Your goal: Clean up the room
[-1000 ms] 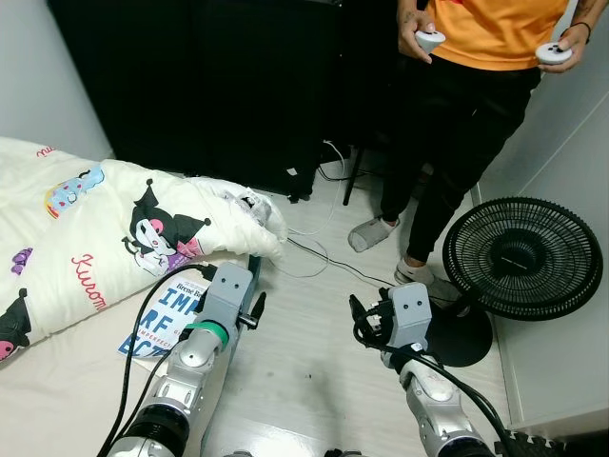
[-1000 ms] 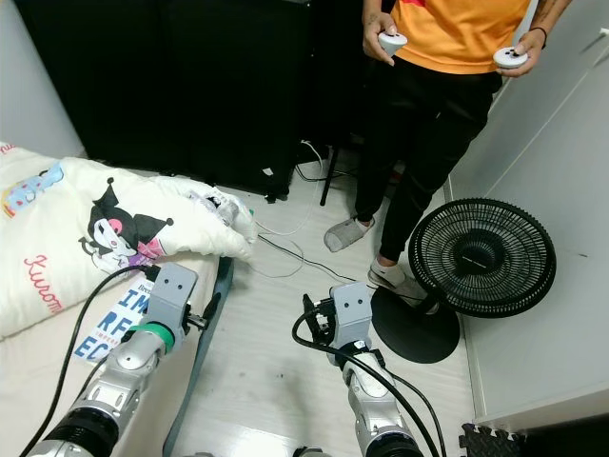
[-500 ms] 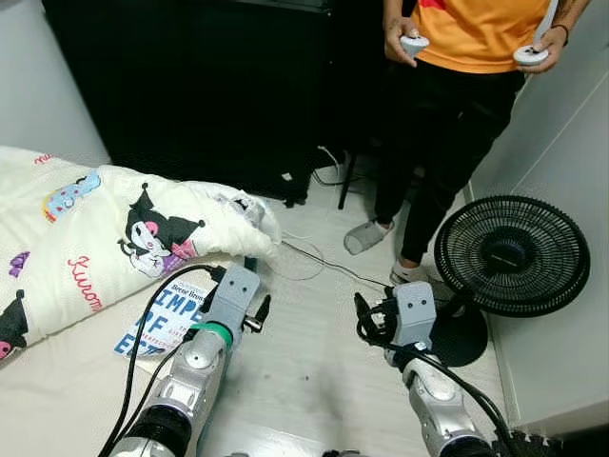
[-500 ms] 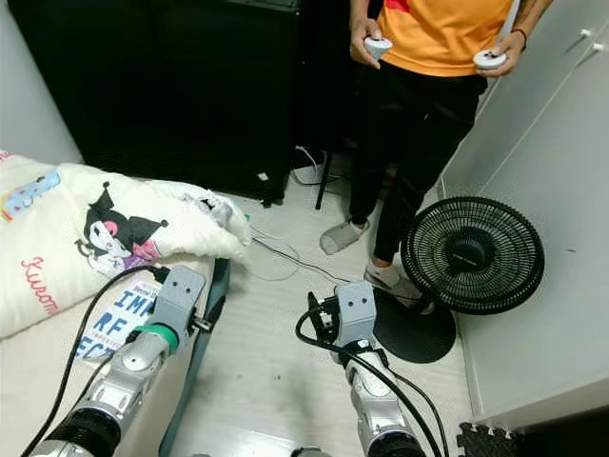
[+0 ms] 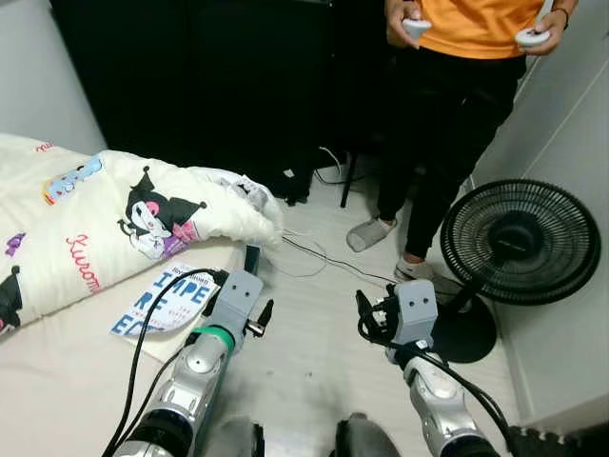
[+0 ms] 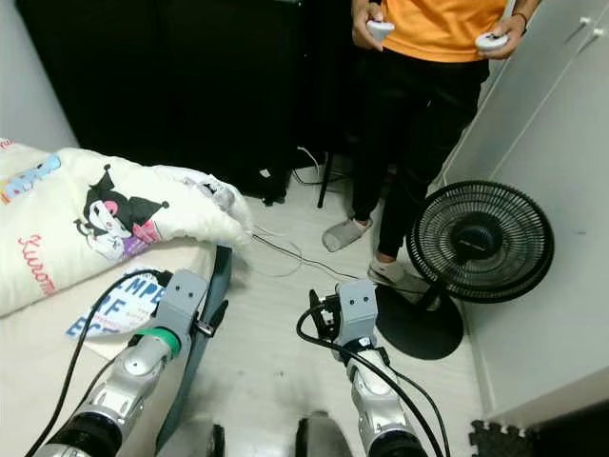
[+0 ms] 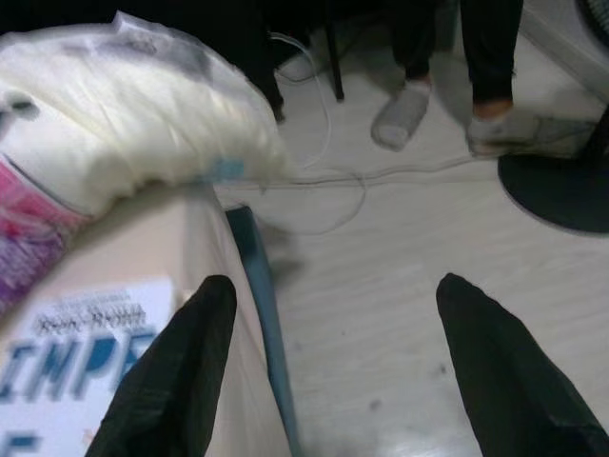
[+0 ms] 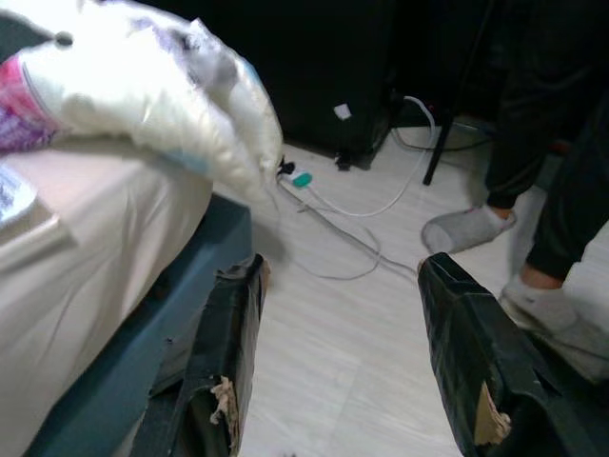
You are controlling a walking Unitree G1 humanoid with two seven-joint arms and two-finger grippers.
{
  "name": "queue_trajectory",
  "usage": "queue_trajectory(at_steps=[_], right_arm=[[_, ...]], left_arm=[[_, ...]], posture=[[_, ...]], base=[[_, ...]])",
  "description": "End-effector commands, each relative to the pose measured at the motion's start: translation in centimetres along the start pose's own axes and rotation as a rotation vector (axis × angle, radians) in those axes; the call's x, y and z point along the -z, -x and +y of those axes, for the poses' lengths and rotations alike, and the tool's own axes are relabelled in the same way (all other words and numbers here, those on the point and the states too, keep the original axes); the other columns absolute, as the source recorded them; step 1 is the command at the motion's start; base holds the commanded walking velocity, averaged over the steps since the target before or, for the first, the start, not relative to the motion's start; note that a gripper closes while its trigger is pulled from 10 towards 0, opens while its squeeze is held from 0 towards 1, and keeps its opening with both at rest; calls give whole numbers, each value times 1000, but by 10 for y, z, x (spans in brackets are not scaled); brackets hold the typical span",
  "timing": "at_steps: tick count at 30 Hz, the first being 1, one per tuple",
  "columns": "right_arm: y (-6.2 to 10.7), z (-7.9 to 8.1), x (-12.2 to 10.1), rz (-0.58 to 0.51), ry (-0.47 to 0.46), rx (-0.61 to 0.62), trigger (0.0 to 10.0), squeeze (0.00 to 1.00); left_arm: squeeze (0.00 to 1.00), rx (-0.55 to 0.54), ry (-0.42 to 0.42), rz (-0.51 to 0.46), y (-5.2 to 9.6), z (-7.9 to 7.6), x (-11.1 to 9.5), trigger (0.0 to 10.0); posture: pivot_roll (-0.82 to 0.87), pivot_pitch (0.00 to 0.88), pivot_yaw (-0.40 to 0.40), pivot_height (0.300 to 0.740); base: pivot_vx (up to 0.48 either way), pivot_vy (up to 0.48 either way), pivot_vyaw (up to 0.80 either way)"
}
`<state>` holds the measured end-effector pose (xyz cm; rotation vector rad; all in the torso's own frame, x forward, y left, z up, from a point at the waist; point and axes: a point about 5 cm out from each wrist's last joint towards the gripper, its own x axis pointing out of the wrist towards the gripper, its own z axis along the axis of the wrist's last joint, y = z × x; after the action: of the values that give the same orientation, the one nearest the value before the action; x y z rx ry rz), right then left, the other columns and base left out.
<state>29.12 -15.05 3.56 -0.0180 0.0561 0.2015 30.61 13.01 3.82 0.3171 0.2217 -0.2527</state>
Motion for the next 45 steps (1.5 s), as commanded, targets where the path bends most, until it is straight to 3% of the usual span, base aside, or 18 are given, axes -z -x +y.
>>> queue_trajectory(at_steps=[1, 15, 20, 26, 29, 32, 34, 36, 42, 44, 45], right_arm=[[3, -3, 4, 13, -7, 16, 10000, 0], [0, -4, -5, -30, -16, 7, 10000, 0], [-7, -7, -20, -92, -16, 1, 10000, 0], [-12, -13, -35, -148, 23, 5, 10000, 0], [-11, -21, -39, -159, 22, 26, 10000, 0], [-11, -22, -39, -160, 20, 30, 10000, 0], [-9, -22, -38, -155, 16, 31, 10000, 0], [-8, -21, -35, -145, 12, 27, 10000, 0], [-6, -18, -32, -137, 3, 24, 10000, 0], [-3, -16, -29, -129, -7, 25, 10000, 0], [-3, -16, -29, -129, -7, 25, 10000, 0]], left_arm=[[0, 11, -9, 17, 2, -3, 5, 10000], [0, -151, -70, -86, -1, 19, -15, 10000], [0, -247, -125, -143, -1, 39, -27, 10000], [0, -254, -199, -147, 2, 43, -24, 10000], [0, -292, -323, -195, 4, 45, -30, 10000], [0, -300, -353, -207, 4, 46, -32, 10000], [0, -308, -516, -240, 3, 52, -38, 10000], [0, -358, -679, -198, 0, 67, -38, 10000], [0, -399, -793, -114, -1, 85, -29, 10000], [0, -384, -865, 6, 5, 104, -10, 10000], [0, -384, -865, 6, 5, 104, -10, 10000]], posture=[[22, 34, 18, 602], [26, 37, 20, 527], [31, 47, 18, 502], [33, 62, 17, 477], [32, 70, 15, 467], [32, 70, 15, 467], [32, 73, 14, 467], [30, 77, 16, 467], [24, 80, 18, 467], [25, 86, 21, 467], [25, 86, 21, 467]], base=[[0, 0, 0], [0, 0, 0], [0, 0, 0], [0, 0, 0], [0, 0, 0], [0, 0, 0], [0, 0, 0], [0, 0, 0], [0, 0, 0], [0, 0, 0], [0, 0, 0]])
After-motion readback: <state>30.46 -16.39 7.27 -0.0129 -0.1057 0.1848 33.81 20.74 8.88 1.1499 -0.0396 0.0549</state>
